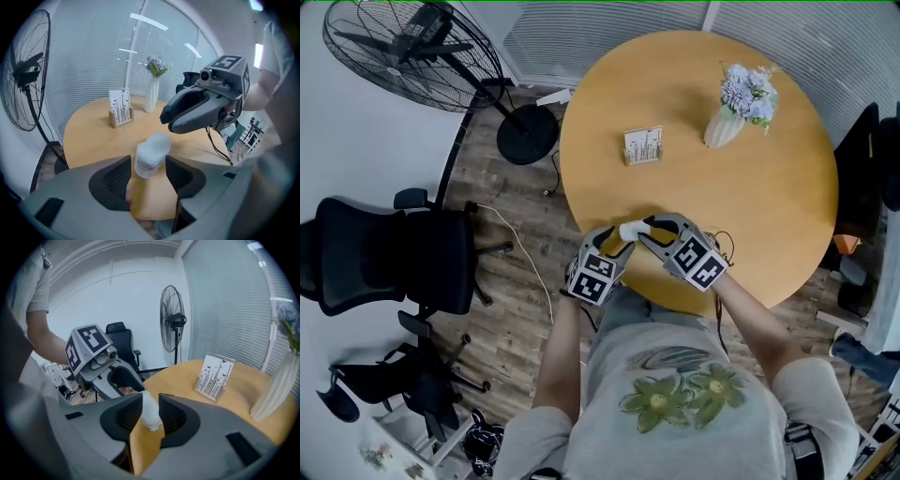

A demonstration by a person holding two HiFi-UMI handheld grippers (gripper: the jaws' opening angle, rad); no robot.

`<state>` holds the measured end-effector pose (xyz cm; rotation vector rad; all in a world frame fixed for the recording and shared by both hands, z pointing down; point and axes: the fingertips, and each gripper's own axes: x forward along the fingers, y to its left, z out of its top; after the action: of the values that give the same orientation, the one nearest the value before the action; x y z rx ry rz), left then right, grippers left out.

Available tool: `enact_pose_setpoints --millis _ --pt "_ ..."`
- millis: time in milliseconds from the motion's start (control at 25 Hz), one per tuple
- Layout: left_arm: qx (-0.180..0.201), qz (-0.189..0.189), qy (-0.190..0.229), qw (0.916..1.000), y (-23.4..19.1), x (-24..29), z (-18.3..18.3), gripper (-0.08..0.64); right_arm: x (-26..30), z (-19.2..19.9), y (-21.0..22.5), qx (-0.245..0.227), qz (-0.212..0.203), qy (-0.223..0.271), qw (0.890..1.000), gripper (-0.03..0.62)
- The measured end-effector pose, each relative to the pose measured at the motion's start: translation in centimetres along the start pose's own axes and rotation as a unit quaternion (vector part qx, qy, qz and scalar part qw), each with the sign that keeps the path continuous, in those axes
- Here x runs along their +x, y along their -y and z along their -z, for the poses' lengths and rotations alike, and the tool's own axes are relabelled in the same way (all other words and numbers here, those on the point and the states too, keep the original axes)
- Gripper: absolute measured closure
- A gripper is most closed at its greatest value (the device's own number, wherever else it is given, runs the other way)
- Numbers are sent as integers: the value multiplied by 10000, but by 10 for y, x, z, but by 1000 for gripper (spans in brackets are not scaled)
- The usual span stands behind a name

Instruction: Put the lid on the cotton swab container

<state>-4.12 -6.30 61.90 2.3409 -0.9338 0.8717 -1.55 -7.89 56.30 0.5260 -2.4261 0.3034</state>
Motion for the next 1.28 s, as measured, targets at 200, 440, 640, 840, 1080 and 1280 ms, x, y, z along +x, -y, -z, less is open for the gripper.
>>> enact_pose_setpoints --millis 200,440,640,840,1080,1280 --pt "-109 -128 484 9987 1 -29 -28 327 -21 -17 8 307 378 437 9979 516" --pt "-209 -639 1167 9909 -8 -57 -63 423 -44 -44 9 497 751 1021 9907 581" --pt "-239 -1171 1675 9786 -14 -81 -81 558 -56 -59 2 571 902 1315 9855 586" --pt "-318 -1143 2093 9706 2 -94 -98 560 -73 -68 2 581 1205 1614 9778 588" --pt "-643 -896 2377 9651 15 -100 -109 561 -82 -70 0 666 1334 1753 9732 589" --pt "-817 -838 2429 9630 20 -102 -109 561 -85 -69 -3 618 1367 1744 9732 589"
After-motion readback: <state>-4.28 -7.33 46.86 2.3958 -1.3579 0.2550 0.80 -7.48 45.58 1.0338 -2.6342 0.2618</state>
